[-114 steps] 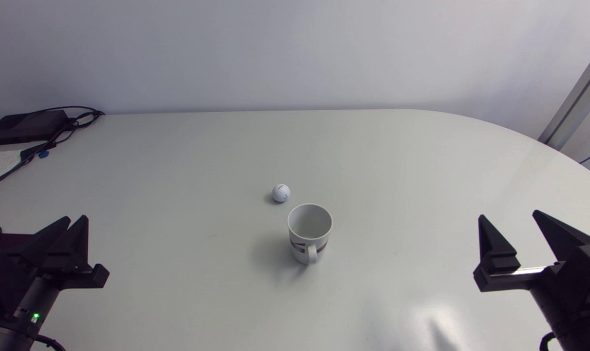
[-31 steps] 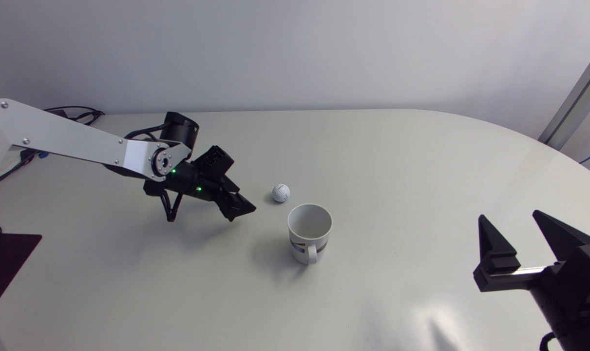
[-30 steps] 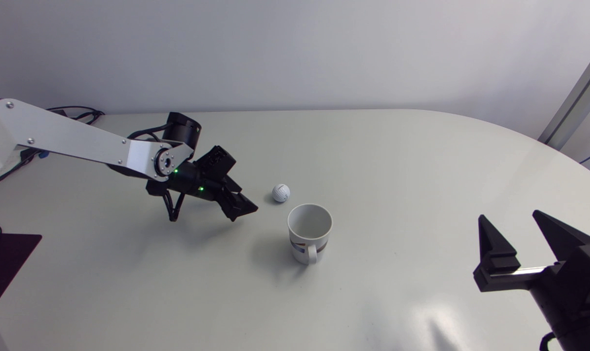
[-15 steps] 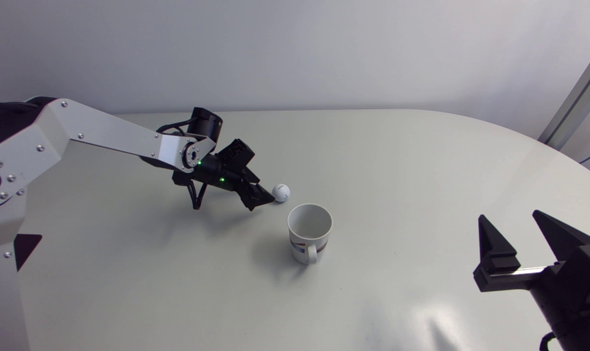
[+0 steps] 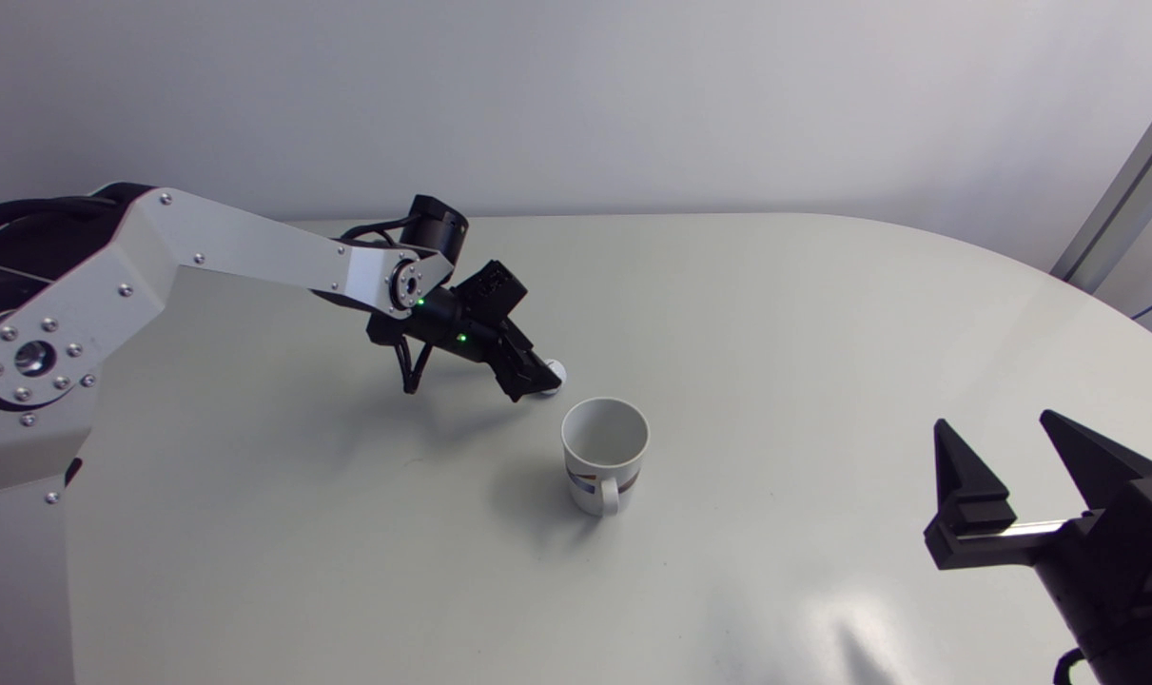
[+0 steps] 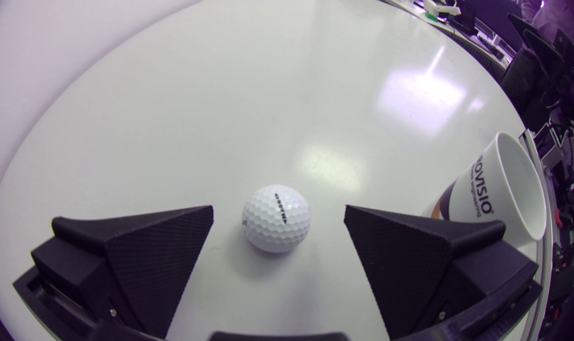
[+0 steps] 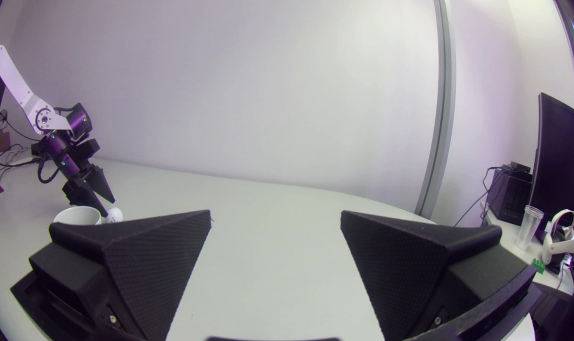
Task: Pick up the white golf ball from the table and place it into the cup.
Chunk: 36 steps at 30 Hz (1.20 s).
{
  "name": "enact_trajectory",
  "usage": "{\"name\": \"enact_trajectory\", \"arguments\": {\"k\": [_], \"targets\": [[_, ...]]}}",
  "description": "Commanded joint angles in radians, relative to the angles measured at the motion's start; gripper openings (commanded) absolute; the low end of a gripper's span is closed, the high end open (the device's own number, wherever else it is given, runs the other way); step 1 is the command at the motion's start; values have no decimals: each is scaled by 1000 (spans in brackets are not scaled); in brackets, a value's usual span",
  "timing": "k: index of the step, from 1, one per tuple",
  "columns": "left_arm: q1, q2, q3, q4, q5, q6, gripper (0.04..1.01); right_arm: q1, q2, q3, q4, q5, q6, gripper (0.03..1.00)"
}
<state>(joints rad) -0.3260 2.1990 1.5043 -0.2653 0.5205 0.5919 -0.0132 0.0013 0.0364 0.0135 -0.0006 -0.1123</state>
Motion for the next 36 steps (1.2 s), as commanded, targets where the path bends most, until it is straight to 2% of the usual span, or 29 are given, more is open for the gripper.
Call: {"name": "enact_trajectory", "arguments": {"k": [1, 22, 25, 32, 36], "targets": [[-12, 47, 40, -28, 3, 26, 990, -5, -6, -36, -18, -4, 19, 964], [-35, 94, 99, -74, -39, 42, 969, -5, -7, -38, -18, -4, 19, 964], [-33, 97, 108, -81, -39, 40, 925, -5, -7, -36, -18, -4, 19, 964], [-35, 108, 112, -89, -48, 43, 921, -5, -7, -36, -18, -4, 19, 964], [-36, 114, 117, -91, -48, 43, 880, -5, -7, -36, -18, -4, 17, 964]]}}
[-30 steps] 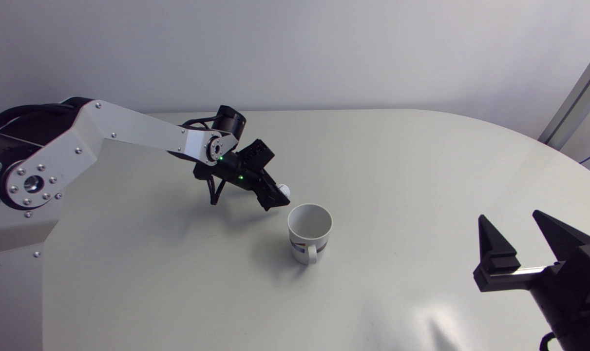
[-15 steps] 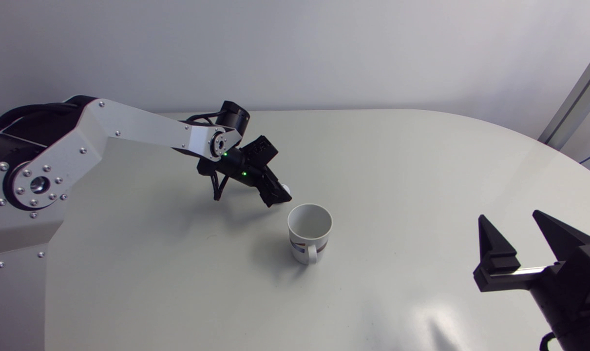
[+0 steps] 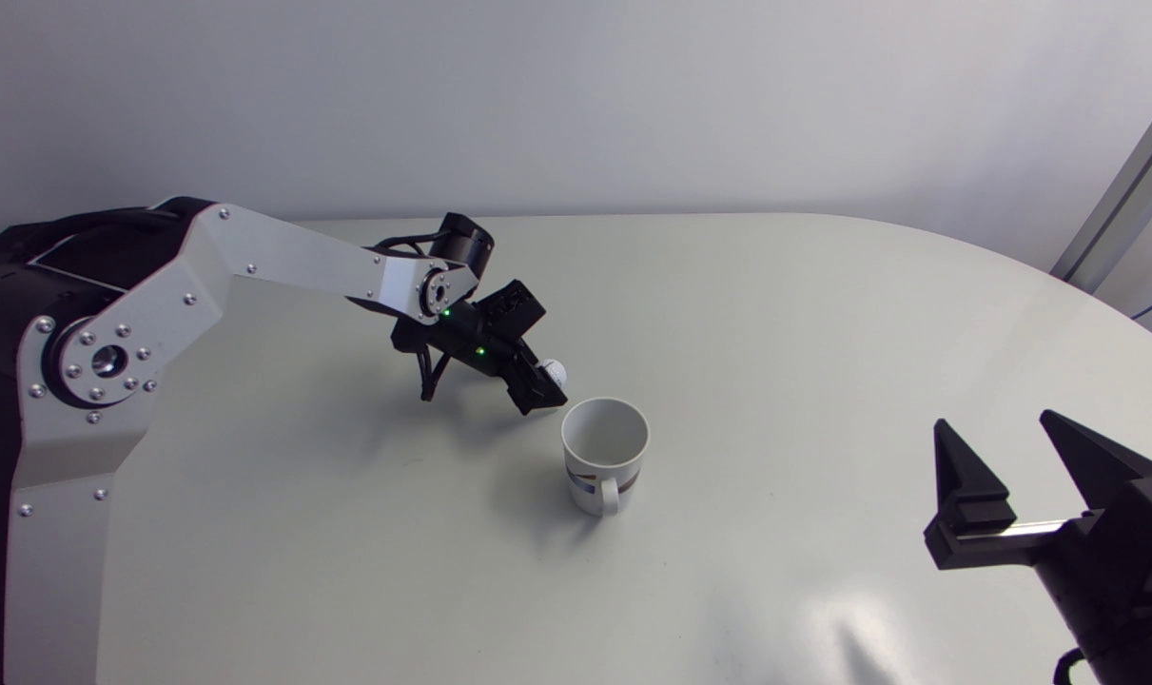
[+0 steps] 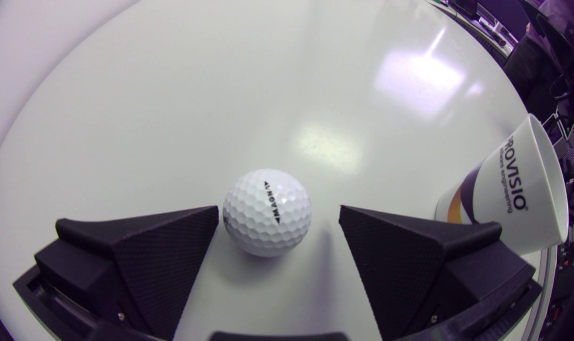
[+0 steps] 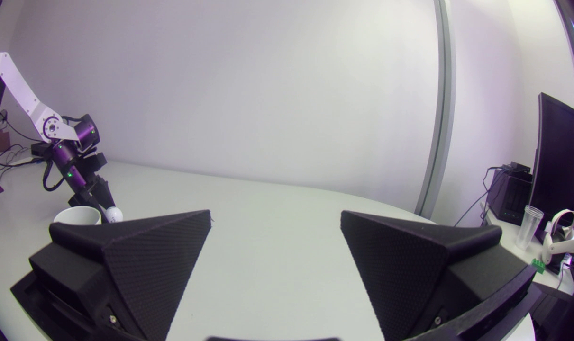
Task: Pick up the white golf ball from the table and place it into the cup.
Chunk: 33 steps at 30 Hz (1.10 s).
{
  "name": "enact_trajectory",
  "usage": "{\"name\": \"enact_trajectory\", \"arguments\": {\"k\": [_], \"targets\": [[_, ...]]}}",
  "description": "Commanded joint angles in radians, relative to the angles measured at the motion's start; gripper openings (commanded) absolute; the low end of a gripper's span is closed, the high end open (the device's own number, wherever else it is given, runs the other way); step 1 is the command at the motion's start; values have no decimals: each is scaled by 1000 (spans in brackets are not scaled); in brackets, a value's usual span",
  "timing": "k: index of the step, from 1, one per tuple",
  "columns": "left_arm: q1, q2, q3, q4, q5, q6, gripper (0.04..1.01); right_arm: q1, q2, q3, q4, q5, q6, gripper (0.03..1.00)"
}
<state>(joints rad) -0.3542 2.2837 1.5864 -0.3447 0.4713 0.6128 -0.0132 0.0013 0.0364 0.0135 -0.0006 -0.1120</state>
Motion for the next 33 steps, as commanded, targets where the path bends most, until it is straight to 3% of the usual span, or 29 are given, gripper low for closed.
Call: {"name": "enact_trajectory", "arguments": {"k": [1, 7, 15, 25, 33], "targets": [[-8, 30, 35, -11, 1, 22, 857, -5, -7, -38, -18, -4, 18, 964], [-8, 33, 44, -11, 1, 16, 611, -5, -7, -38, -18, -4, 18, 964], [-9, 37, 44, -23, 1, 19, 507, -5, -7, -36, -18, -4, 18, 964], [-12, 13, 17, -43, 0, 36, 464, -5, -7, -36, -18, -4, 17, 964], [54, -202, -45, -42, -3, 27, 464, -5, -6, -38, -18, -4, 17, 964]]}}
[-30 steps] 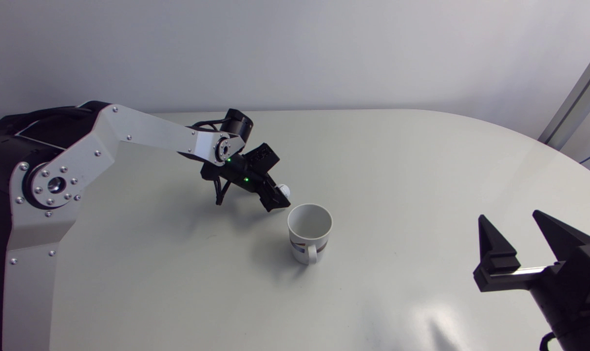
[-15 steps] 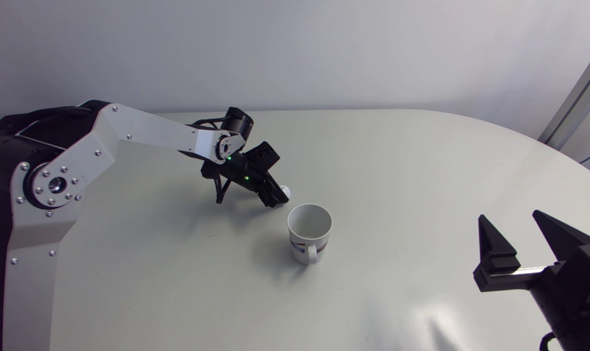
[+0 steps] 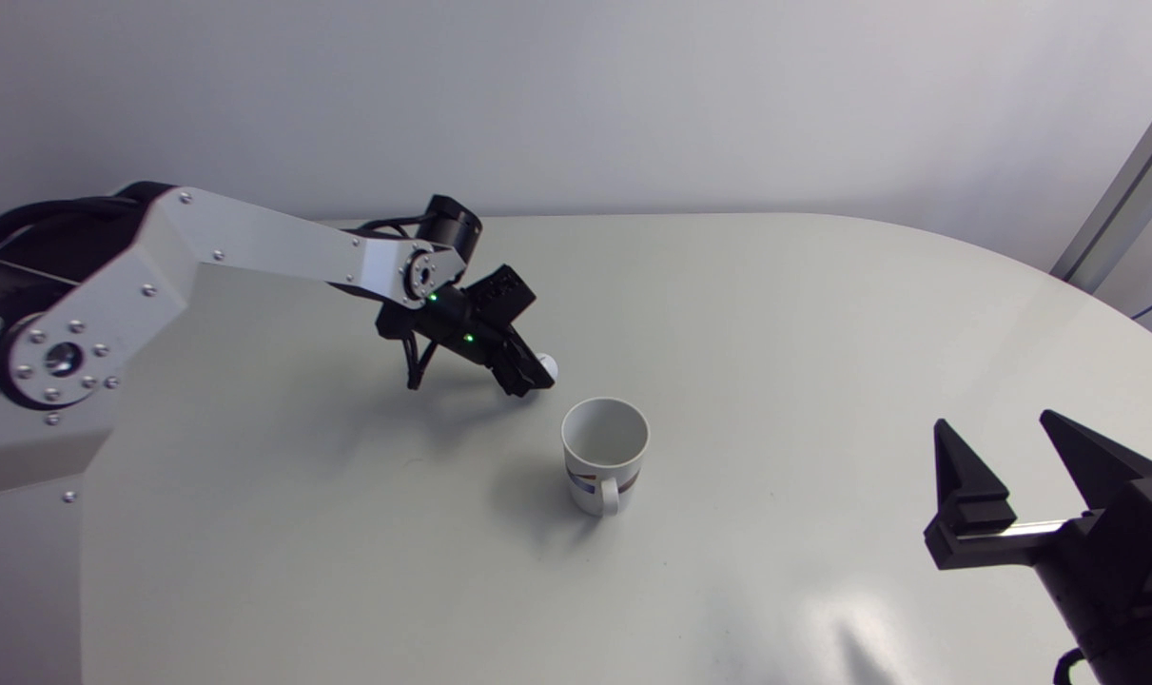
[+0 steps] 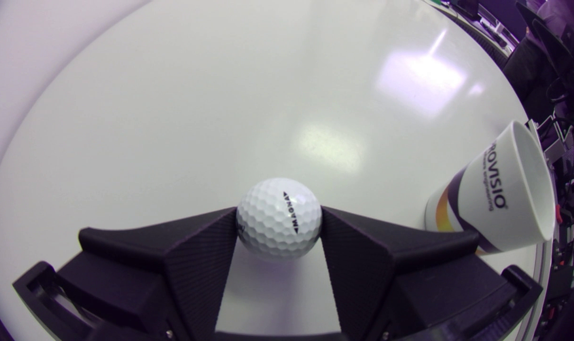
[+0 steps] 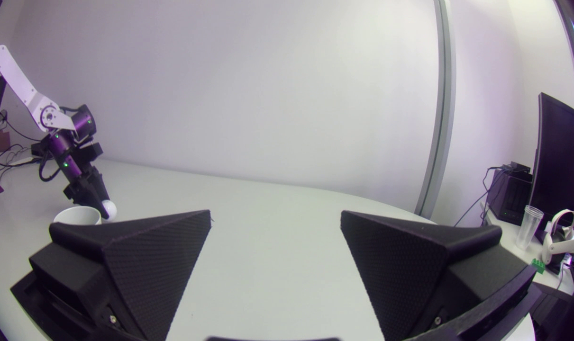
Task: Pick up the white golf ball from the table and place it into the cup.
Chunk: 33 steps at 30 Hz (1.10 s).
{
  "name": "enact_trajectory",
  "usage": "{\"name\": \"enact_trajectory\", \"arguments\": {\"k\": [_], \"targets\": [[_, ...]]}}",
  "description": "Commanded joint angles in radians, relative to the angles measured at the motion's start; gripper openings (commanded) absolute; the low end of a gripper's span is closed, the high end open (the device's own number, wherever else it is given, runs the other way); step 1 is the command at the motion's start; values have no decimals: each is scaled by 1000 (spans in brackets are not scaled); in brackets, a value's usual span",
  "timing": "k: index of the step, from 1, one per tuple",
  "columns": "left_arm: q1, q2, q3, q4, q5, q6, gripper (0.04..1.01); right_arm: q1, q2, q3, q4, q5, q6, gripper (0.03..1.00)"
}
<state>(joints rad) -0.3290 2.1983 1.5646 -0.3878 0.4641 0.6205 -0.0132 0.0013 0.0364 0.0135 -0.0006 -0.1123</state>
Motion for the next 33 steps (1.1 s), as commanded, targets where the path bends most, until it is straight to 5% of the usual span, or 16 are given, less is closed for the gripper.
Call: {"name": "enact_trajectory", "arguments": {"k": [1, 7, 15, 33], "targets": [[36, -146, -32, 1, 4, 15, 464, -5, -6, -38, -18, -4, 17, 964], [48, -310, -121, 6, 44, -27, 466, -5, -7, -36, -18, -4, 17, 964], [-25, -468, -275, 55, 65, -99, 466, -5, -6, -38, -18, -4, 17, 964], [-211, -575, -494, 121, 61, -156, 466, -5, -6, -38, -18, -4, 19, 964]]}}
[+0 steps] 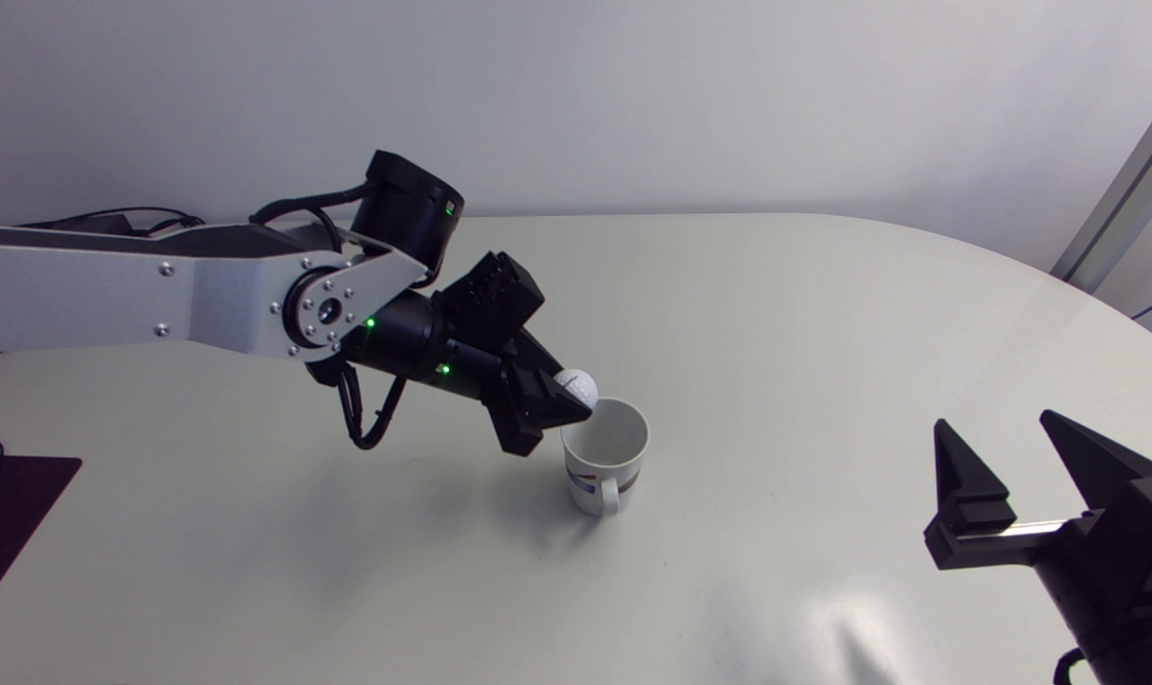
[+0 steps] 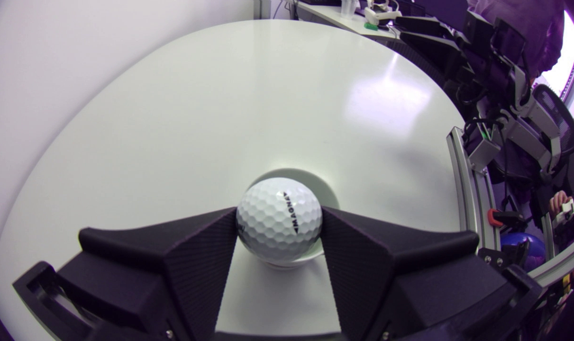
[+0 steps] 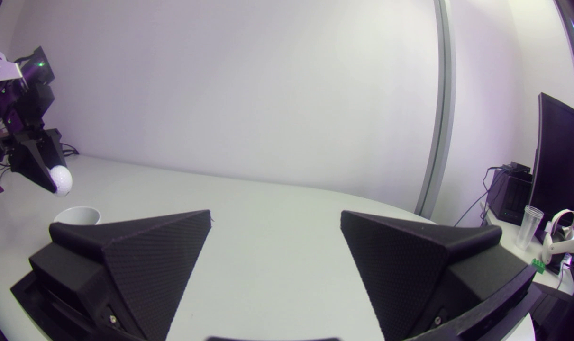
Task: Pick up the white golf ball from the table and place it into the cup.
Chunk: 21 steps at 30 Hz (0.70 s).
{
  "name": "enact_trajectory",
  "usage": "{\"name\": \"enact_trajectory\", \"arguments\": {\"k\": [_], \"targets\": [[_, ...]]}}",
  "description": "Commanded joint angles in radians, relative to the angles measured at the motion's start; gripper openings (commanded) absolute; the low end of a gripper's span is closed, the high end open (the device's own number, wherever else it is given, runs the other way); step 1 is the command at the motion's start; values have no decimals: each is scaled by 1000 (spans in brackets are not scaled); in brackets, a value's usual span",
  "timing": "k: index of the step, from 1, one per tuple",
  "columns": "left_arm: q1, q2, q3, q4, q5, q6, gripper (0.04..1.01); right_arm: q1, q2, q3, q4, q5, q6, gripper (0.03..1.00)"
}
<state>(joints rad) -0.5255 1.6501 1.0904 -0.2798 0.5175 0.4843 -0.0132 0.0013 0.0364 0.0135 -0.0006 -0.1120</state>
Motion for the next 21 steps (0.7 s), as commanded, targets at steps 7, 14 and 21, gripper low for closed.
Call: {"name": "enact_trajectory", "arguments": {"k": [7, 14, 21], "targets": [[-47, 13, -15, 30, -11, -18, 466, -5, -7, -36, -18, -4, 17, 964], [-48, 73, 19, 41, -24, -16, 466, -5, -6, -36, -18, -4, 17, 964], [-62, 117, 45, 42, -25, -13, 467, -5, -7, -38, -18, -4, 17, 964]]}}
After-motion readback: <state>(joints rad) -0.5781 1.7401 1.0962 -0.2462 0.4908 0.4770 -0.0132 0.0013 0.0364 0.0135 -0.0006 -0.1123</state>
